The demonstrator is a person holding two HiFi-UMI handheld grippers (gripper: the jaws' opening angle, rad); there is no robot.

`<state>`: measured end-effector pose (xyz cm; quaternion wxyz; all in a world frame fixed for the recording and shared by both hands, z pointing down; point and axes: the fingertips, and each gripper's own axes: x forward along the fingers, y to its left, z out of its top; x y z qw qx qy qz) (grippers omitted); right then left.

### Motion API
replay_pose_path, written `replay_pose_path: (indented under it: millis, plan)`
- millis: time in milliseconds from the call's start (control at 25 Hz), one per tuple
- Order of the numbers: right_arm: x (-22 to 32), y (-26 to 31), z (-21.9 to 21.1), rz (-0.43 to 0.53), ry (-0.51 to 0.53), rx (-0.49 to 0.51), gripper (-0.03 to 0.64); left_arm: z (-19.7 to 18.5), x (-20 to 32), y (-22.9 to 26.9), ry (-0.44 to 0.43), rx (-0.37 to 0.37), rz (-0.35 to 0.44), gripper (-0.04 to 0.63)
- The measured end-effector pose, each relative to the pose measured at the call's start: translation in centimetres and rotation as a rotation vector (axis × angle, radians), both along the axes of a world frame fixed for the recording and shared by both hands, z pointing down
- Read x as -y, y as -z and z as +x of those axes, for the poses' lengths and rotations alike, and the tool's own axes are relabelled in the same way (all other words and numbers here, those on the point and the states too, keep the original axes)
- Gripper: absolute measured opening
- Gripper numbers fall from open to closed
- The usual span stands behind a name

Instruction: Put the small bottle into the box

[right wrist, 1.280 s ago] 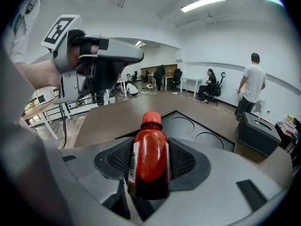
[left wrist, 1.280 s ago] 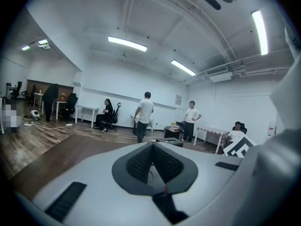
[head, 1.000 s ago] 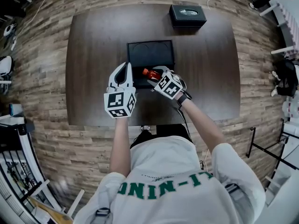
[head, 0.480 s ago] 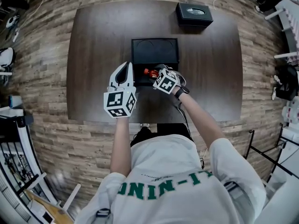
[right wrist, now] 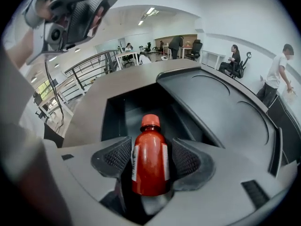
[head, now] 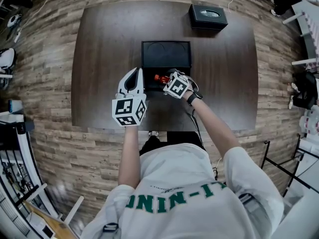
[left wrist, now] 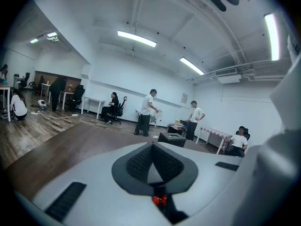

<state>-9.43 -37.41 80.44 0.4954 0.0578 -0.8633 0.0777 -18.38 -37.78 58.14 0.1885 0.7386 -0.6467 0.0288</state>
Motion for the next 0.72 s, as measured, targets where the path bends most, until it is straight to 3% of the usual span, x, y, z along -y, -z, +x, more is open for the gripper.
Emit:
replay_pose_path:
  millis: [400,720]
  plan:
    - [0.3,3.4,1.5,0.004,-0.156,0.086,0.291,0.2,-0.7,0.9,-0.013,-0.003,0.004,0.008]
    - [0.7,9.3,3.9,0.086,-0.385,0.222,0.287,1.3,-1.4,2.1,-0.032,0.023,-0.002,0.008]
